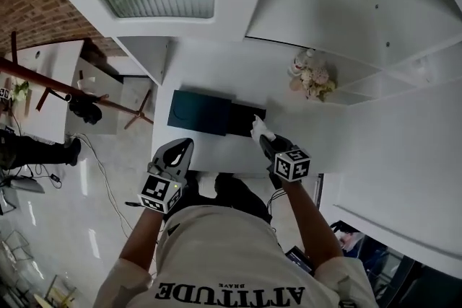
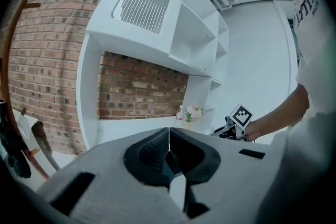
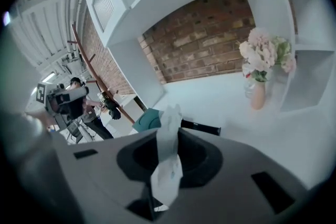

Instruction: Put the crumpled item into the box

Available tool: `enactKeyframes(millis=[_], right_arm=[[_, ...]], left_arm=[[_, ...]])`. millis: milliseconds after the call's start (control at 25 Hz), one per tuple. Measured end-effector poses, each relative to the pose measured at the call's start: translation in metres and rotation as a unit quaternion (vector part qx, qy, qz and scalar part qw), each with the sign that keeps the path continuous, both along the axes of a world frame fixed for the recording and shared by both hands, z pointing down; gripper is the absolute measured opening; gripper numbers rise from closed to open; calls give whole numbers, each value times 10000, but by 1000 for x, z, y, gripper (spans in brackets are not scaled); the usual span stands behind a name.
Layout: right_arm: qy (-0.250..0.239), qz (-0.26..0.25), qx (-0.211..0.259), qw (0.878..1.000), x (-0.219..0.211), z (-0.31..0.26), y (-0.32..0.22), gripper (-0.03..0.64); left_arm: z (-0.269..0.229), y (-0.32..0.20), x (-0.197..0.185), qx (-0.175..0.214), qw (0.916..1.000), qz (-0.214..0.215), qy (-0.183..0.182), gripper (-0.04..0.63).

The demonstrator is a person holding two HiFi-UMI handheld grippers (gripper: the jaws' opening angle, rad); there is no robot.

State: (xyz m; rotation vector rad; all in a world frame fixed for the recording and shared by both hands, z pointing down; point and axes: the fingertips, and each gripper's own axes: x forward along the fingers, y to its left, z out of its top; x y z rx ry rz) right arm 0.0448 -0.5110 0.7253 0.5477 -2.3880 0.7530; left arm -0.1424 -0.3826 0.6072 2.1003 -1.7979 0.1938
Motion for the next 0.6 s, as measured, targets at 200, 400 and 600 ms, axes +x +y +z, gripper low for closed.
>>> enactKeyframes(millis=[200,400,600], right_arm=[[165,-504,-252,9983,-17,34,-15,74],[193,-728,-866,9934,-36,67,-22,74],[444,-797,-1267,9877,-49,107,-29,74]], left_arm=[[10,4,8,-101,9993,-351,-50,28],[18,8,14,-200,9977,-651,-36,28],[26,9,16,-265,9965,-794,-70,26]])
